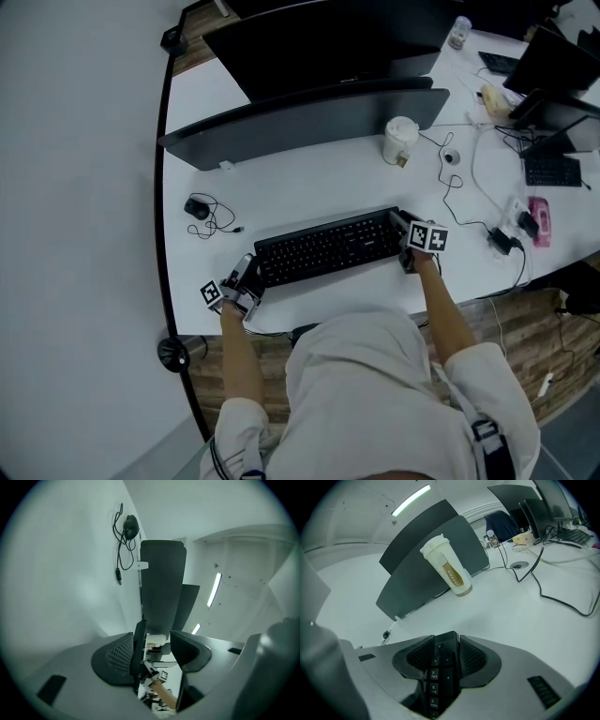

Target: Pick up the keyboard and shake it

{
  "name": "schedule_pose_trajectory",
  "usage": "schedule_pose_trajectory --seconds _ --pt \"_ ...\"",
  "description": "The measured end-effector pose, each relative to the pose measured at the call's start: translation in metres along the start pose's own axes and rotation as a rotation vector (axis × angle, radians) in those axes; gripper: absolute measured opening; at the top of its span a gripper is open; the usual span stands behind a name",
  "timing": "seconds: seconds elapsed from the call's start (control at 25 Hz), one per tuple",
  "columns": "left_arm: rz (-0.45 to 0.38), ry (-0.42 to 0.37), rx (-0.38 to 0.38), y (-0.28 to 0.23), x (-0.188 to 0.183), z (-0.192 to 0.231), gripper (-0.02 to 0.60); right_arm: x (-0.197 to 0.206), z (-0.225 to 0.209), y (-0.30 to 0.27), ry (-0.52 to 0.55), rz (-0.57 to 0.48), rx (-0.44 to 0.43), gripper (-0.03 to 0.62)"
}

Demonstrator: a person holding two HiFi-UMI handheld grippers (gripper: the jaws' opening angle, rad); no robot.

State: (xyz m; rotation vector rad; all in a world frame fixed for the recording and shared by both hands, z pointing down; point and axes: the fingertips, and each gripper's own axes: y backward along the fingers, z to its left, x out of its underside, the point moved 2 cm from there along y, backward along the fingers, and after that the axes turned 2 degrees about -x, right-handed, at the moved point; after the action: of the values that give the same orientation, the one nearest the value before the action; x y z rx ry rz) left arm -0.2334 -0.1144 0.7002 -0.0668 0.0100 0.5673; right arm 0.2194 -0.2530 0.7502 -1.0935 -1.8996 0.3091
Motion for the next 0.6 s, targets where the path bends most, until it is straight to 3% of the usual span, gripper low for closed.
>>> schedule_pose_trajectory --seconds 0.16,0.32,0.4,0.6 --pt "0.000 0.134 0.203 0.001 0.005 -0.026 0.249 -0.004 -0.004 0.000 0.010 0.002 0.007 0.192" --pt "0.005 0.205 0.408 0.002 0.008 -0.055 0.247 -0.006 -0.002 -0.001 0.016 0.018 -0.016 0.190" --pt "0.007 0.200 0.424 0.001 0.008 -0.059 0.247 -0.006 -0.003 -0.001 0.009 0.024 -0.036 0.190" --pt "0.112 0.156 0.348 -0.002 0.022 -0.059 0.239 -0.009 -0.009 0.004 0.005 0.013 -0.045 0.187"
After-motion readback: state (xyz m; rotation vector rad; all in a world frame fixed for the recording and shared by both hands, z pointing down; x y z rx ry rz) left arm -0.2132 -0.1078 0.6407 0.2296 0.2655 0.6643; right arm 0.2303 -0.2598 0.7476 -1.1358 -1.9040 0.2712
